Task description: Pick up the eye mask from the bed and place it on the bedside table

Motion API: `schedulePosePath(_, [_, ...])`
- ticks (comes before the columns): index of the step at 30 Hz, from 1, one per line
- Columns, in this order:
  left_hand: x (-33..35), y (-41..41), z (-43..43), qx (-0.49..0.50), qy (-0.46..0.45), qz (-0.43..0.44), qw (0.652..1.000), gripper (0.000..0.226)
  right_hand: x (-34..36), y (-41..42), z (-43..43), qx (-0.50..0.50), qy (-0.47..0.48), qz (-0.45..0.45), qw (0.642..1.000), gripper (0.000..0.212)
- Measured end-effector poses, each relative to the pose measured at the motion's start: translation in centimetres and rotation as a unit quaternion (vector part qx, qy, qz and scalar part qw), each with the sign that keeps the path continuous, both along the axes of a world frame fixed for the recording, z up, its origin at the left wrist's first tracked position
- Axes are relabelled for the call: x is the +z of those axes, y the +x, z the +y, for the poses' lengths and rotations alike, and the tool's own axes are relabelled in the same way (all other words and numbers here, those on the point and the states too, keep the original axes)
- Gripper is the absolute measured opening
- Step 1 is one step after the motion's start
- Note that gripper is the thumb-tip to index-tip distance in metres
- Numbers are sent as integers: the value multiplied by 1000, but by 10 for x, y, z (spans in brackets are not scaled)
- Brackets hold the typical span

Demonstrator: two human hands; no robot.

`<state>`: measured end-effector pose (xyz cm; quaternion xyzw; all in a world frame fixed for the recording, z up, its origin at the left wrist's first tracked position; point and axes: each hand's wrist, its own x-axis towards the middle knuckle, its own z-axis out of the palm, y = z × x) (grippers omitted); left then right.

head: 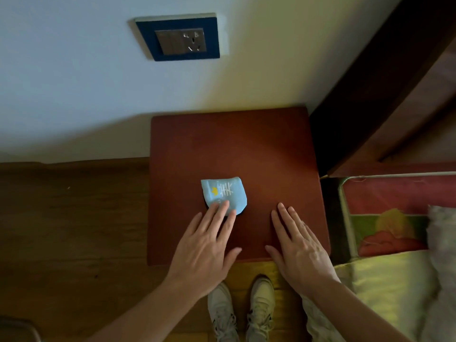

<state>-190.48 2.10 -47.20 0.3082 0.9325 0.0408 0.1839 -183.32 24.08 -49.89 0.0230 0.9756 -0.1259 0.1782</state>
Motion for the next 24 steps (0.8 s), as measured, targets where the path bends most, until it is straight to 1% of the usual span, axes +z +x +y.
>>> schedulePosePath(3, [-5, -1, -2, -15, -32, -29, 999, 77, -3, 1, -1, -5, -1, 2, 1000, 74])
schedulePosePath(6, [-9, -13, 7, -11, -17, -42, 999, 76, -5, 1, -2, -5, -4, -7, 1000, 75])
schedulePosePath(10, [-14, -35, 22, -20, -8, -36, 999, 75, -7, 2, 1, -3, -3, -17, 1000, 75])
schedulePosePath(13, [-14, -44, 28, -27, -16, -40, 999, 74, -6, 1, 1, -3, -5, -19, 1000, 75])
schedulePosePath(15, [-12, -45, 29, -29, -31, -48, 998, 75, -3, -1, 1, 4, -2, -37, 999, 77])
schedulePosePath(19, [8, -46, 31, -14, -38, -68, 997, 75, 13, -13, 5, 15, -2, -119, 993, 80])
schedulePosePath(21, [31, -50, 32, -4, -23, -49, 999, 73, 33, -25, 6, 5, -1, -134, 991, 81])
schedulePosePath(23, [60, -53, 31, 5, -4, 8, 1000, 69, 62, -34, 9, -10, 13, -126, 992, 82])
schedulePosePath(24, [80, -50, 32, 15, 10, 21, 1000, 67, 80, -35, 8, -8, 18, -112, 993, 82])
